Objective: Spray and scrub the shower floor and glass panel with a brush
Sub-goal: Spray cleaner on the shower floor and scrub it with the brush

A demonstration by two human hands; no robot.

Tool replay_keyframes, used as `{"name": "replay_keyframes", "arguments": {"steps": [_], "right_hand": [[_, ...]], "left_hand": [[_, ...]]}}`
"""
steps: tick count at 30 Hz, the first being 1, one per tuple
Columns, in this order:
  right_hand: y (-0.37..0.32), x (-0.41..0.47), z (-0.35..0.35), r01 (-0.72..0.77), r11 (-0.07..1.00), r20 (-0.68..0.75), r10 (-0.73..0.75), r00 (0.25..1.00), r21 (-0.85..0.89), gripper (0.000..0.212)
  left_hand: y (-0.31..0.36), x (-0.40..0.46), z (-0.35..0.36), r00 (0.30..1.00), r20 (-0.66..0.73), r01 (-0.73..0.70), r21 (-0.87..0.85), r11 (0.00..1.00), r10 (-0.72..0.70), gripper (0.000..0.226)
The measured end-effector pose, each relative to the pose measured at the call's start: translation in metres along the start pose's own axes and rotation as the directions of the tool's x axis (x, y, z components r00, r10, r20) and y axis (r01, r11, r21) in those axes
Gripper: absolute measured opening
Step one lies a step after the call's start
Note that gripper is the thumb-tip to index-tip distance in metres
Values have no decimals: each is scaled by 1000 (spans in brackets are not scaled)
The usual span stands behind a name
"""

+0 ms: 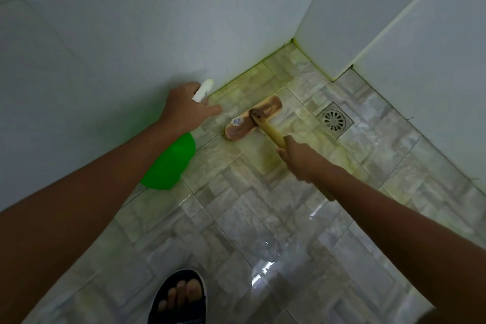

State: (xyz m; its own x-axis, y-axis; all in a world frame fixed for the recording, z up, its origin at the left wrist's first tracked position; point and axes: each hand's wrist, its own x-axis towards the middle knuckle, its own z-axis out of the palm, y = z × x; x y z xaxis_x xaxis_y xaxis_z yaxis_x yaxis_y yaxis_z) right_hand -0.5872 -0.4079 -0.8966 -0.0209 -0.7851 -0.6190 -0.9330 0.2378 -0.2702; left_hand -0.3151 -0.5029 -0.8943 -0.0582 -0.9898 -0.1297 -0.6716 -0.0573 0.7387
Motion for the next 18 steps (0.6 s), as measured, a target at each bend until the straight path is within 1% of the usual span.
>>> {"name": "replay_keyframes", "arguments": {"steps": [1,2,4,6,8,9,12,13,14,16,18], "right_hand": [[-3,3,1,3,1000,-22,-2,1000,18,34],[-5,5,0,-7,999,-40,8,999,40,35],[-6,8,-6,-29,998,-61,32,998,53,41],[-4,9,-11,-43,999,-82,45,996,23,44],[-3,8,-11,-57,998,-101,55,993,-18,43],[-2,8,-9,-57,998,-110,53,993,-37,43],[0,10,-6,-38,997,-119,30,992,-60,45],[0,10,-7,-29,997,-117,21,993,-66,46],[1,10,-7,-15,997,-112,6,994,-77,46],[1,9,-6,21,993,-99,-32,995,-112,46],[-5,7,0,60,988,-77,-71,995,-144,46]], "left_hand": [[1,2,-1,998,44,-45,-9,999,45,55],[1,3,-1,996,72,-61,-7,998,61,56],[1,6,2,998,57,-6,-22,1000,7,50],[1,7,6,997,-4,80,-56,995,-81,41],[0,9,8,993,-25,111,-75,991,-113,41],[-1,10,8,995,-9,98,-76,992,-99,44],[0,12,6,998,65,-5,-40,999,8,58],[1,12,7,998,64,-13,-37,999,15,59],[0,13,8,999,44,11,-49,999,-9,57],[-2,16,9,994,-27,106,-109,988,-110,53],[-8,19,8,982,-85,155,-154,976,-169,57]]}}
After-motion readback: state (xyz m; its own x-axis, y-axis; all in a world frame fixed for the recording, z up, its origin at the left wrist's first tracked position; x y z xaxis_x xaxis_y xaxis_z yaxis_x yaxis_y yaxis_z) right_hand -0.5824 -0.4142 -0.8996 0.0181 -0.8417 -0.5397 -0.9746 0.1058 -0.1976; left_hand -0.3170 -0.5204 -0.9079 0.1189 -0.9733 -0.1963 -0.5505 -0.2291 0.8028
